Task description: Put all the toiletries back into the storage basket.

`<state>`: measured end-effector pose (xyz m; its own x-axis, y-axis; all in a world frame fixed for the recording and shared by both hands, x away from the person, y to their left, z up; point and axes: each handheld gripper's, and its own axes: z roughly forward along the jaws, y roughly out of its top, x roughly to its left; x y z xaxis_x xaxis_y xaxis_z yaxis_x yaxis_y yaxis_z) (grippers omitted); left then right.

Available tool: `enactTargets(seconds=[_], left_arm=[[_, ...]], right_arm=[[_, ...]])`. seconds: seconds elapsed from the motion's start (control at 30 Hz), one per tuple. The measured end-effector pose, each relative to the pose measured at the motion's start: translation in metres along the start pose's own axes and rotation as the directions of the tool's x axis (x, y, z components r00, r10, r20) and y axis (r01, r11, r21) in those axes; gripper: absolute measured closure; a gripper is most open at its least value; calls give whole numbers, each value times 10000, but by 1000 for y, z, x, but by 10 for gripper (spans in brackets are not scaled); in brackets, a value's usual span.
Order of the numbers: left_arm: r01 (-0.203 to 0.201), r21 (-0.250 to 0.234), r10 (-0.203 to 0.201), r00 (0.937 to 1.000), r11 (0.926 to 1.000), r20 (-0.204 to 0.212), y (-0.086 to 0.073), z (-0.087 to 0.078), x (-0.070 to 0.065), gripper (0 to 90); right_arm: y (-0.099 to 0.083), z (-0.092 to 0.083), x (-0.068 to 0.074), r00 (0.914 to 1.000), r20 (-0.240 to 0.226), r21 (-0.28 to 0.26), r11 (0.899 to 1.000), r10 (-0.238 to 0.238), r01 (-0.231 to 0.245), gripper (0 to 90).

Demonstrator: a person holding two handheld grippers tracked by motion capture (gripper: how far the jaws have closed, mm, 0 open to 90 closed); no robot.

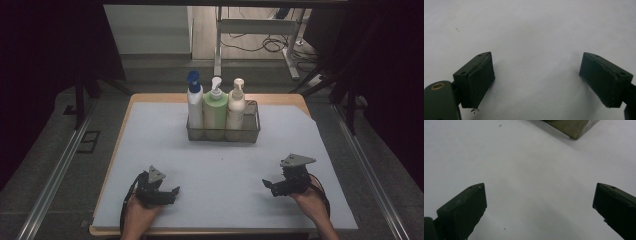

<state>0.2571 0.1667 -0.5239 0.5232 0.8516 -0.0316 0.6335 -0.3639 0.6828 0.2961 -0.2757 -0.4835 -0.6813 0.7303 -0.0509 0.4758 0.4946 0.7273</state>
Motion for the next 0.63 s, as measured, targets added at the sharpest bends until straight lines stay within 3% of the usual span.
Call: enactTargets(seconds=[0.47, 0.63], left_arm=[[-2, 1, 2, 10000, 10000, 0, 0, 0, 0, 122], [0, 9, 0, 10000, 10000, 4, 0, 0, 0, 122]], right_arm=[[-36, 16, -1, 9990, -101, 560, 9976, 425, -419, 0], [-36, 17, -2, 9985, -138, 605, 9968, 532, -523, 0]])
